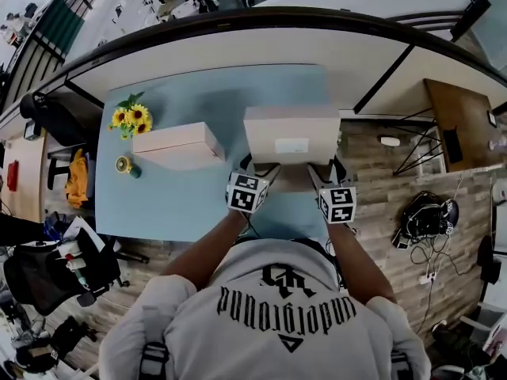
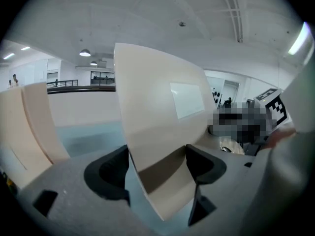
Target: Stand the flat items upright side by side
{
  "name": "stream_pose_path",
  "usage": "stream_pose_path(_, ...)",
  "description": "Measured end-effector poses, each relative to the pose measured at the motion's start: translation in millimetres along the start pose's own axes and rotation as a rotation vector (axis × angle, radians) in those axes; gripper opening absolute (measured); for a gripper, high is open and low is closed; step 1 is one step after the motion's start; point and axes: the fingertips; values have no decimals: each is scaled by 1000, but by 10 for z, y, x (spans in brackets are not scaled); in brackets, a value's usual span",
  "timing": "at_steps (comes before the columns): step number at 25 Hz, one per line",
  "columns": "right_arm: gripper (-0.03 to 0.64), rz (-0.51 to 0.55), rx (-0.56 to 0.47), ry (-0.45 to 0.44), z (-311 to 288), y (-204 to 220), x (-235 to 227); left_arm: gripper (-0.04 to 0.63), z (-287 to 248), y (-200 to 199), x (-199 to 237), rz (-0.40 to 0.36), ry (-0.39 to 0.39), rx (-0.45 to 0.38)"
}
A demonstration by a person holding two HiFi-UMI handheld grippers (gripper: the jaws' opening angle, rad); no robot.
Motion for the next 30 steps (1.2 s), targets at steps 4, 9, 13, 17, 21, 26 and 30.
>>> stream_pose_path(4, 316, 2, -58, 5, 197, -37, 109, 373, 203, -21, -81, -15, -22, -26)
stream_pose_path(9, 316, 37, -115, -34, 534, -45, 372, 373, 666, 72, -234, -22, -79, -61)
stream_pose_path(13, 314, 80, -156, -79, 737, -82, 664, 373, 1074, 164, -263, -24, -141, -95)
stream_pose_path(17, 313, 113, -184, -123, 794, -108, 1023, 373, 1465, 262, -149, -44, -203, -118)
stream_pose_path(21, 311, 149, -200, -162, 753, -133, 1398, 373, 1804, 371, 46, -50, -260, -140)
stream_pose_path(26, 305, 199, -203, -196, 568, -174, 1884, 372, 2124, 577, 422, -33, -309, -144)
stream_pose_path(30, 302, 208, -191, -202, 303, -209, 2296, 370, 2326, 708, 850, -36, -326, -138)
Point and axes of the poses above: the fingertips, and each gripper's own axes: z backward along the fingers, x to its left, y out of its underside, and after that the axes turned 7 degrees about -y, right-handed
